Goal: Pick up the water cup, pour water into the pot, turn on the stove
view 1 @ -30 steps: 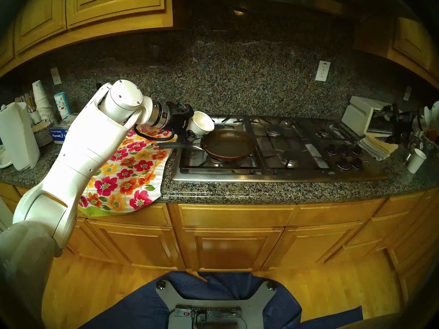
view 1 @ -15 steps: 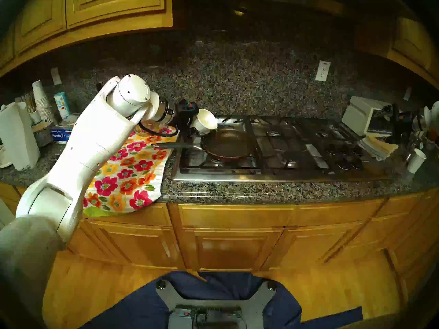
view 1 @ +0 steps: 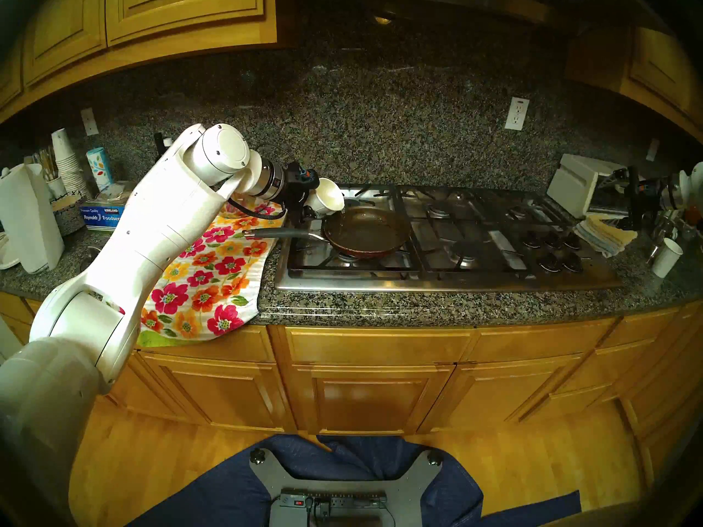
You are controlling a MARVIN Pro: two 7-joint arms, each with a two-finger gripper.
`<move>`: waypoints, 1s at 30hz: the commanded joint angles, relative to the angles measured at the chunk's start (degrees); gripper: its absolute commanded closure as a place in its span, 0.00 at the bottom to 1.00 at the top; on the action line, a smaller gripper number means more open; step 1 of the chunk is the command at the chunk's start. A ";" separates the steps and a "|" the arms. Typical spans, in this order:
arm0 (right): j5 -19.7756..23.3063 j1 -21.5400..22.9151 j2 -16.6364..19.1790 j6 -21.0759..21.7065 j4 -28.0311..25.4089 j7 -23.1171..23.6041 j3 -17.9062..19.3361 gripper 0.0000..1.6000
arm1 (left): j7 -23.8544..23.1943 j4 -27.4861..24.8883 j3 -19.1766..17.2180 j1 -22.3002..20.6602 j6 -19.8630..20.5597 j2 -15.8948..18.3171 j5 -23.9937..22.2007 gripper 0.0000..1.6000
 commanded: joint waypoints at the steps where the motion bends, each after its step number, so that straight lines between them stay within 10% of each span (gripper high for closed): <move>1: 0.15 1.62 -0.04 -0.07 1.14 -0.05 0.24 0.00 | 2.21 -1.58 -0.49 -3.69 -2.18 -0.48 1.58 0.32; 30: 0.15 1.67 -0.04 -0.07 1.13 0.00 0.24 0.00 | 4.52 -6.46 0.68 -2.18 -4.54 -0.90 8.27 0.32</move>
